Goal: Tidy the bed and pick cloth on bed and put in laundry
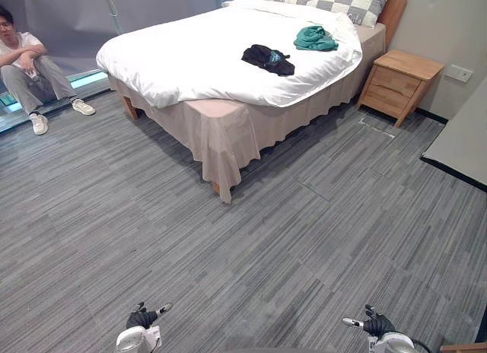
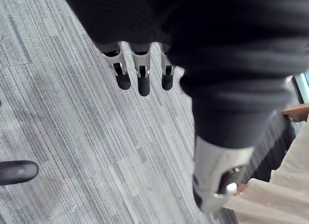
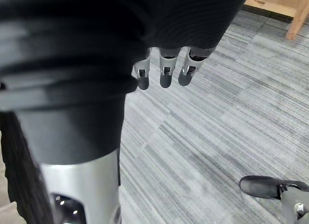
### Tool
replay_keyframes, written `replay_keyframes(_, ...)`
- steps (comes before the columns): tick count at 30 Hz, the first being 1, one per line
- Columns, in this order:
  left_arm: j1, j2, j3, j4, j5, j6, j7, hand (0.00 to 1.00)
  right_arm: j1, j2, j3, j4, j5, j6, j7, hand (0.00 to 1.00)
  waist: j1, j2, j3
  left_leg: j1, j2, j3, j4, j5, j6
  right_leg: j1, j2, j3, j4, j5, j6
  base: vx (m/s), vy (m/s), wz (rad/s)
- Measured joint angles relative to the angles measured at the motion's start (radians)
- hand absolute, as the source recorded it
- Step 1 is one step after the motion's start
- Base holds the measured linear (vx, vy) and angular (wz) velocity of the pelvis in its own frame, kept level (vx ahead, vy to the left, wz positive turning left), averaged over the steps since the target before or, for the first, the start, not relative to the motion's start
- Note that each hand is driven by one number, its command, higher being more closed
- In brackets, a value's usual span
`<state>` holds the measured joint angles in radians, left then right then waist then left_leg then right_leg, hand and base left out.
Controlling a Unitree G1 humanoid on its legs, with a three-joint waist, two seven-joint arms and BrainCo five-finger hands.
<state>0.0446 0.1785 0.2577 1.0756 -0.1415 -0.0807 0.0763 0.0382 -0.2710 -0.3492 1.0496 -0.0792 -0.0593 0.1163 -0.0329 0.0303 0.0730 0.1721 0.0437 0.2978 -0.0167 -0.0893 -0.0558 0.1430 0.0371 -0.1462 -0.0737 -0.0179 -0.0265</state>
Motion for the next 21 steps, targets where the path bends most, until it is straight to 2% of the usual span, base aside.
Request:
replay_keyframes(3, 0.009, -0.001, -0.002, 0.000, 0.000, 0.000, 0.000, 0.00, 0.000, 0.000, 0.000, 0.000, 0.000, 0.000, -0.001, 0.00, 0.000, 0.002, 0.006, 0.003, 0.000, 0.001, 0.001, -0.001, 0.001, -0.009, -0.001, 0.004, 0.024, -0.009, 0.001, -0.04, -0.016, -0.06)
replay_keyframes(5, 0.001, 0.000, -0.010, -0.003, 0.000, 0.000, 0.000, 0.00, -0.017, 0.001, 0.000, -0.001, 0.001, 0.001, -0.002, 0.00, 0.003, 0.005, 0.035, 0.005, -0.001, 0.004, 0.005, -0.006, 0.009, -0.081, -0.016, 0.005, 0.184, -0.085, 0.018, -0.08, 0.005, -0.08)
replay_keyframes(6, -0.016, 0.000, -0.021, -0.002, 0.000, 0.001, 0.000, 0.00, -0.019, 0.007, 0.002, -0.007, 0.003, 0.004, -0.006, 0.00, -0.001, -0.006, 0.064, 0.004, -0.009, 0.008, 0.013, -0.016, 0.025, -0.173, -0.040, 0.001, 0.378, -0.141, 0.060, -0.11, 0.022, -0.13)
replay_keyframes(7, -0.031, 0.004, -0.032, -0.002, 0.000, 0.001, 0.000, 0.00, -0.027, 0.020, 0.004, -0.011, 0.003, 0.009, -0.008, 0.00, 0.007, -0.009, 0.086, -0.003, -0.012, 0.018, 0.034, -0.034, 0.033, -0.275, -0.072, -0.012, 0.585, -0.150, 0.069, -0.12, 0.018, -0.15)
replay_keyframes(8, -0.035, 0.010, -0.041, -0.002, 0.000, 0.001, 0.001, 0.00, -0.037, 0.031, 0.006, -0.011, 0.004, 0.010, -0.010, 0.00, 0.011, -0.020, 0.103, -0.002, -0.016, 0.021, 0.048, -0.043, 0.033, -0.329, -0.093, -0.017, 0.691, -0.142, 0.069, -0.11, -0.006, -0.05)
replay_keyframes(9, -0.031, 0.018, -0.045, -0.002, 0.000, 0.002, 0.002, 0.00, -0.032, 0.058, 0.011, -0.008, 0.003, 0.014, -0.014, 0.00, 0.007, -0.033, 0.131, 0.009, -0.023, 0.021, 0.075, -0.057, 0.041, -0.401, -0.145, -0.030, 0.874, -0.139, 0.057, -0.05, -0.022, 0.05)
replay_keyframes(10, -0.022, 0.017, -0.048, -0.002, 0.000, 0.004, 0.001, 0.00, -0.018, 0.069, 0.011, 0.004, 0.003, 0.014, -0.016, 0.00, 0.002, -0.044, 0.141, 0.030, -0.022, 0.018, 0.078, -0.066, 0.040, -0.428, -0.171, -0.034, 0.928, -0.163, 0.080, 0.00, -0.025, 0.08)
replay_keyframes(12, -0.011, 0.020, -0.046, -0.002, 0.002, 0.004, -0.003, 0.00, -0.010, 0.078, 0.010, 0.030, 0.003, 0.015, -0.015, 0.00, 0.000, -0.042, 0.147, 0.043, 0.002, 0.006, 0.098, -0.088, 0.026, -0.437, -0.178, -0.032, 0.877, -0.184, 0.106, 0.10, -0.065, 0.12)
replay_keyframes(13, -0.011, 0.023, -0.045, -0.004, 0.002, 0.004, -0.011, 0.00, -0.002, 0.082, 0.009, 0.029, 0.004, 0.015, -0.013, 0.00, -0.009, -0.038, 0.147, 0.043, 0.032, -0.009, 0.110, -0.102, 0.011, -0.435, -0.173, -0.034, 0.744, -0.177, 0.109, 0.25, -0.183, 0.27)
replay_keyframes(14, -0.015, 0.025, -0.041, -0.004, 0.004, 0.004, -0.020, 0.00, -0.001, 0.084, 0.008, 0.022, 0.011, 0.016, -0.008, 0.00, -0.012, -0.036, 0.148, 0.044, 0.057, -0.016, 0.110, -0.111, -0.004, -0.431, -0.166, -0.034, 0.575, -0.131, 0.104, 0.30, -0.221, 0.23)
replay_keyframes(15, -0.017, 0.024, -0.041, -0.004, 0.004, 0.004, -0.022, 0.00, -0.001, 0.085, 0.008, 0.017, 0.012, 0.016, -0.006, 0.00, -0.012, -0.035, 0.150, 0.044, 0.069, -0.017, 0.110, -0.116, -0.013, -0.430, -0.161, -0.030, 0.480, -0.095, 0.101, 0.34, -0.243, 0.10)
replay_keyframes(16, -0.017, 0.024, -0.038, -0.004, 0.004, 0.004, -0.023, 0.00, 0.004, 0.092, 0.006, 0.000, 0.015, 0.020, -0.003, 0.00, -0.011, -0.037, 0.152, 0.045, 0.089, -0.021, 0.111, -0.128, -0.036, -0.422, -0.160, -0.022, 0.306, -0.008, 0.105, 0.38, -0.295, 0.06)
replay_keyframes(17, -0.016, 0.022, -0.035, -0.005, 0.004, 0.004, -0.021, 0.00, 0.017, 0.107, -0.002, -0.025, 0.016, 0.023, -0.004, 0.00, -0.009, -0.044, 0.155, 0.058, 0.106, -0.023, 0.120, -0.146, -0.071, -0.411, -0.167, -0.001, 0.187, 0.053, 0.110, 0.41, -0.322, 0.08)
replay_keyframes(18, -0.016, 0.021, -0.022, -0.006, 0.003, 0.004, -0.021, 0.00, 0.031, 0.120, -0.002, -0.041, 0.014, 0.024, -0.007, 0.00, -0.008, -0.058, 0.165, 0.077, 0.115, -0.025, 0.131, -0.168, -0.100, -0.391, -0.182, 0.010, 0.157, 0.057, 0.116, 0.34, -0.297, 0.07)
replay_keyframes(19, -0.017, 0.016, -0.007, -0.006, 0.003, 0.004, -0.021, 0.00, 0.040, 0.126, -0.002, -0.047, 0.013, 0.025, -0.007, 0.00, -0.008, -0.063, 0.173, 0.099, 0.127, -0.026, 0.139, -0.186, -0.121, -0.387, -0.189, -0.005, 0.172, 0.099, 0.124, 0.36, -0.332, 0.01)
replay_keyframes(20, -0.018, -0.009, 0.004, -0.007, 0.003, 0.004, -0.020, 0.00, 0.048, 0.125, -0.003, -0.057, 0.011, 0.030, -0.008, 0.00, -0.010, -0.022, 0.180, 0.141, 0.188, -0.025, 0.142, -0.225, -0.106, -0.414, -0.149, -0.038, 0.307, 0.117, 0.097, 0.54, -0.470, 0.11)
replay_keyframes(21, -0.007, -0.027, 0.009, -0.019, 0.003, 0.003, -0.024, 0.00, 0.070, 0.124, -0.017, -0.081, 0.013, 0.030, -0.010, 0.00, -0.017, 0.012, 0.146, 0.149, 0.224, -0.030, 0.139, -0.244, -0.012, -0.474, -0.123, -0.074, 0.441, 0.023, 0.055, 0.57, -0.447, 0.09)
